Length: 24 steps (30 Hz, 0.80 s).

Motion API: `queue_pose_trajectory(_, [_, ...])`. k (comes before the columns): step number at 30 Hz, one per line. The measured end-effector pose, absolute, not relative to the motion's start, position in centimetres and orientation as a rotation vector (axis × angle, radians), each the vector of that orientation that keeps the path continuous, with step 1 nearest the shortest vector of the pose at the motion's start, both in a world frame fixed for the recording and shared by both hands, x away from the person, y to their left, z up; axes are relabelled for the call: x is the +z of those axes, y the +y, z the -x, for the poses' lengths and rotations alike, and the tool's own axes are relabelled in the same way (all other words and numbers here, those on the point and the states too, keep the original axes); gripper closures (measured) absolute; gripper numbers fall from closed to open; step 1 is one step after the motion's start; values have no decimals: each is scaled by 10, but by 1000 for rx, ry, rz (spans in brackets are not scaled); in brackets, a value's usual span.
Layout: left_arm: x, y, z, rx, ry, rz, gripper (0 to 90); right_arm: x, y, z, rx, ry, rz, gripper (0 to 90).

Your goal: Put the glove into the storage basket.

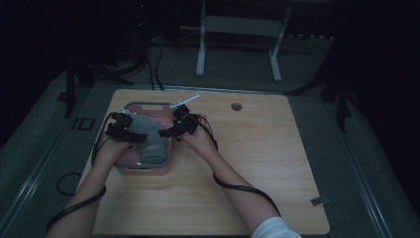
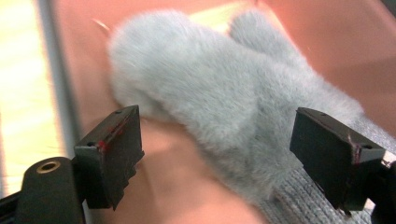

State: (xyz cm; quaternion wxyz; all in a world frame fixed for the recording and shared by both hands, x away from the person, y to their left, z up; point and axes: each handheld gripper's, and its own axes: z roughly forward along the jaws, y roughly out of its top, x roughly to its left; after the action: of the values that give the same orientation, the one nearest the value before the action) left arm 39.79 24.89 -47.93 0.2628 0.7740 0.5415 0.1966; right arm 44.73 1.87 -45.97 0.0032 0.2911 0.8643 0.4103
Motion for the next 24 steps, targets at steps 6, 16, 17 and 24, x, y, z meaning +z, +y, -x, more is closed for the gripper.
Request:
queue_pose_trajectory(6, [-460, 235, -376, 550, 1326, -1982, 146, -453, -7, -435, 1308, 2711, -867, 182])
queue_pose_trajectory(16, [-447, 185, -350, 535, 1108, -1996, 146, -446, -47, -417, 1268, 2672, -762, 162])
queue_pose_trajectory(17, [-447, 185, -350, 535, 1108, -1996, 146, -447, -51, -416, 1271, 2671, -758, 162])
queue_pose_trajectory(24, [-445, 153, -337, 495, 1003, -1977, 146, -450, -85, -406, 1268, 2641, -772, 162])
